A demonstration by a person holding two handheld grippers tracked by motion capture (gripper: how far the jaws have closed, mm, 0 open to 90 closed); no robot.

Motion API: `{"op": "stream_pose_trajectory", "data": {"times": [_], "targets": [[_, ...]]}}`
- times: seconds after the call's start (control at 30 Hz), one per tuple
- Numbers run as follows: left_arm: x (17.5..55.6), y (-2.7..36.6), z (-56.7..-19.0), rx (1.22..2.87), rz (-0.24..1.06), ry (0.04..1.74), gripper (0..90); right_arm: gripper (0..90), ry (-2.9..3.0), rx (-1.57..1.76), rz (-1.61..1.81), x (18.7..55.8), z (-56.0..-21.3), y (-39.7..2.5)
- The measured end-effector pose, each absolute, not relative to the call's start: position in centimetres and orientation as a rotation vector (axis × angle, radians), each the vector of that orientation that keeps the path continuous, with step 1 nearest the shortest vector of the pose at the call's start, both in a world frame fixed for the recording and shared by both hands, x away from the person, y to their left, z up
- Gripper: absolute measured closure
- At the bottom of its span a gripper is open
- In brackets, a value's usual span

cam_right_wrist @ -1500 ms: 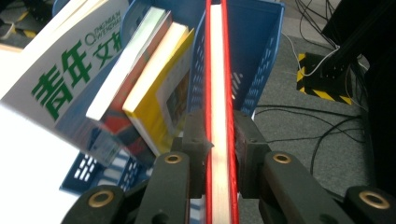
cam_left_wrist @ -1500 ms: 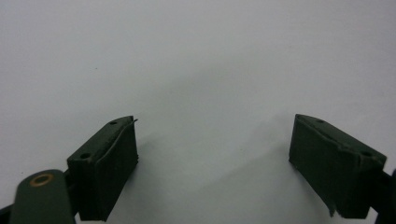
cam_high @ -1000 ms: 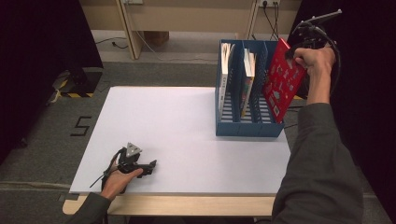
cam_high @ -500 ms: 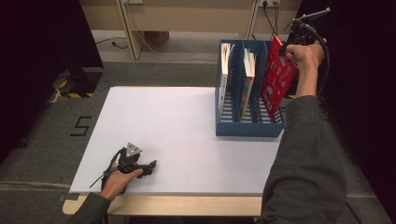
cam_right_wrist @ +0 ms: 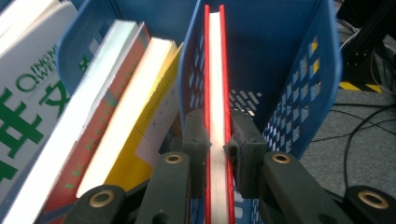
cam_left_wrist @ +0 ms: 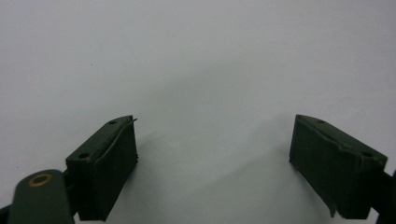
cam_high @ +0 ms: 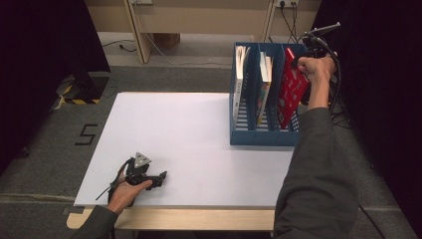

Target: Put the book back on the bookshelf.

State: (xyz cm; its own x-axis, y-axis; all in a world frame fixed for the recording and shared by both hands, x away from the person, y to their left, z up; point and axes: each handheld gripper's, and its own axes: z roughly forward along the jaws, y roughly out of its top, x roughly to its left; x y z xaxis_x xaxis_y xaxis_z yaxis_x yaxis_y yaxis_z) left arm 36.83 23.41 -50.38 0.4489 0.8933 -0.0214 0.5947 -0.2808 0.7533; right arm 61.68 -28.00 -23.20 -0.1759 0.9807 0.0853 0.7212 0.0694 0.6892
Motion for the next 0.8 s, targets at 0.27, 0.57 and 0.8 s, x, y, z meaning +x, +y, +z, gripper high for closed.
{"op": "stream_pose_trajectory", "data": {"times": [0.27,0.57,0.8], "targets": [[36.8,23.4,-50.4,1.994,0.537,1.242,14.2,78.8,1.947,1.703,0.902,62.0,-24.1,-27.8],[36.8,23.4,-50.4,1.993,0.538,1.242,13.9,71.0,1.966,1.667,0.904,61.2,-24.1,-27.6],[36.9,23.3,-50.4,1.997,0.540,1.241,13.5,63.4,1.983,1.637,0.924,59.8,-24.5,-28.1]]}}
